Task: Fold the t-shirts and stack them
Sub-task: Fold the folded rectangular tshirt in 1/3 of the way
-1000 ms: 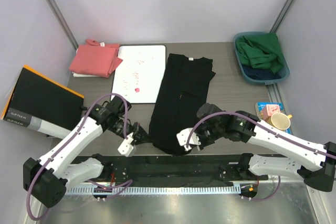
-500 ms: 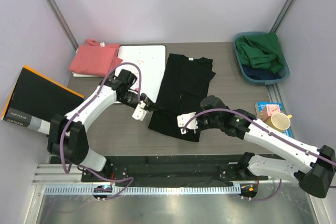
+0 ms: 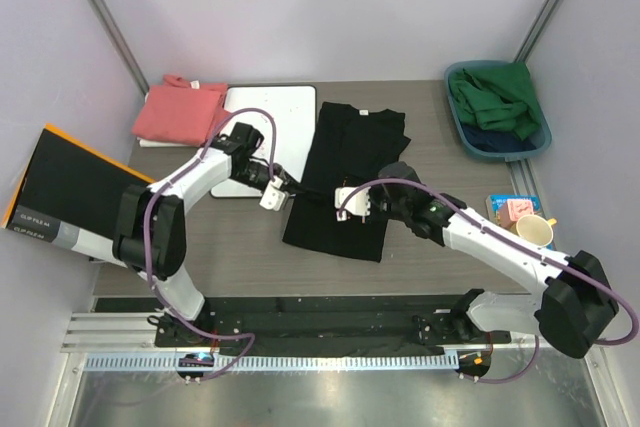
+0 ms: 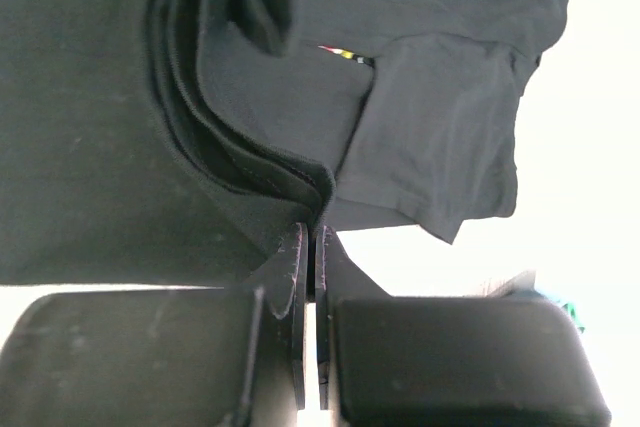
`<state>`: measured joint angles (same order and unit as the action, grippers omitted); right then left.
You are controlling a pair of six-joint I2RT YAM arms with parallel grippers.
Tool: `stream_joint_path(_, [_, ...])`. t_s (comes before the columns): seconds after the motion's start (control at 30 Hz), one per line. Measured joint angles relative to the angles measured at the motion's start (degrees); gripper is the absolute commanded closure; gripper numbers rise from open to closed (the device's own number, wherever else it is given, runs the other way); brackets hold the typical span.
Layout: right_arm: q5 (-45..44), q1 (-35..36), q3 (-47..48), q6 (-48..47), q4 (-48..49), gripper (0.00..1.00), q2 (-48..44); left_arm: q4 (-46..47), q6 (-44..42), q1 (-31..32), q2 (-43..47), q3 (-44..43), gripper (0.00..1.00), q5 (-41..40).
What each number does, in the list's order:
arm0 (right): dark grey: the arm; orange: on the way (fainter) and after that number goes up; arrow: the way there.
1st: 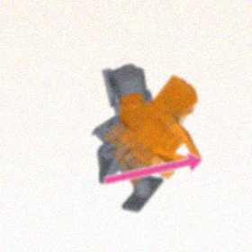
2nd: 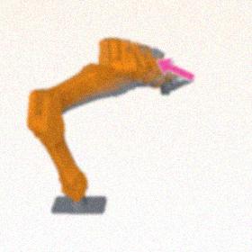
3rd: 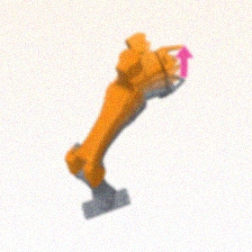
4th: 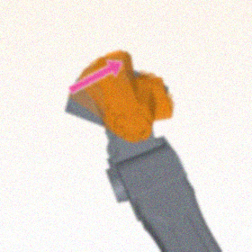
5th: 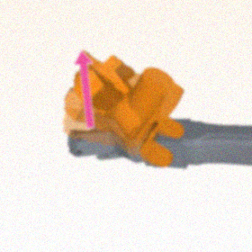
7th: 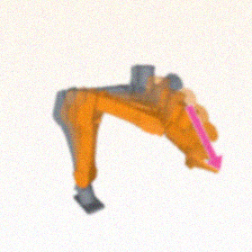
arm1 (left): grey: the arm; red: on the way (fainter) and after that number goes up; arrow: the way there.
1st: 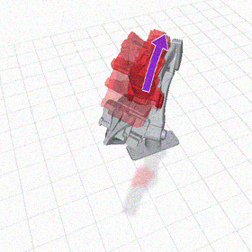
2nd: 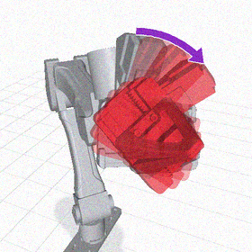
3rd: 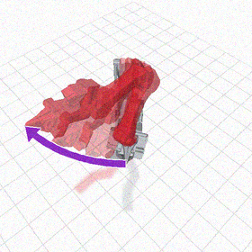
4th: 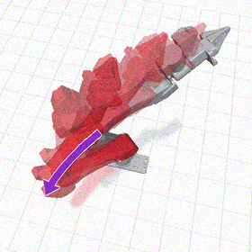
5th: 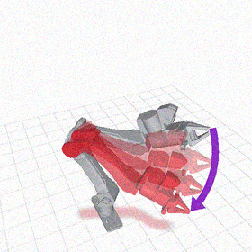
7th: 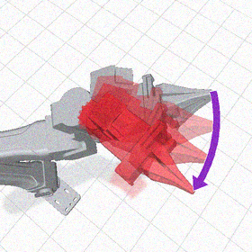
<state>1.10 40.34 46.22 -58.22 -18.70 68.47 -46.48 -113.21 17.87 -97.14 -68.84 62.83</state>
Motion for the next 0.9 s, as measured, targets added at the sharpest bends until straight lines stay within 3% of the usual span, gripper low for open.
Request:
stream_joint_path(0.47, [0.24, -5.84, -2.4, -0.59, 6.75, 0.98, 3.98, 7.93, 0.35, 0.0, -8.0, -5.64, 0.93, 0.2])
stream_joint_path(0.63, [0.15, -7.02, -3.15, -0.61, 8.61, 0.78, 5.79, 9.97, 1.18, 0.0, -9.49, -6.75, 0.91, 0.11])
stream_joint_path(0.67, [0.0, -7.23, -3.3, -0.55, 9.27, 0.64, 6.21, 10.4, 1.57, 0.0, -9.75, -6.84, 0.9, 0.0])
stream_joint_path(0.77, [-2.08, -7.63, -4.5, -0.11, 13.35, 0.49, 7.69, 12.09, 2.86, 0.0, -10.47, -6.88, 0.74, -0.37])
stream_joint_path(0.83, [-4.87, -7.78, -5.88, -0.11, 18.36, 0.42, 9.33, 14.32, 4.59, 0.0, -10.82, -6.78, 0.71, -0.76])
stream_joint_path(0.9, [-8.52, -7.85, -7.08, 0.17, 23.41, 0.37, 11.67, 17.46, 6.71, -0.02, -10.86, -6.16, 0.6, -1.14])
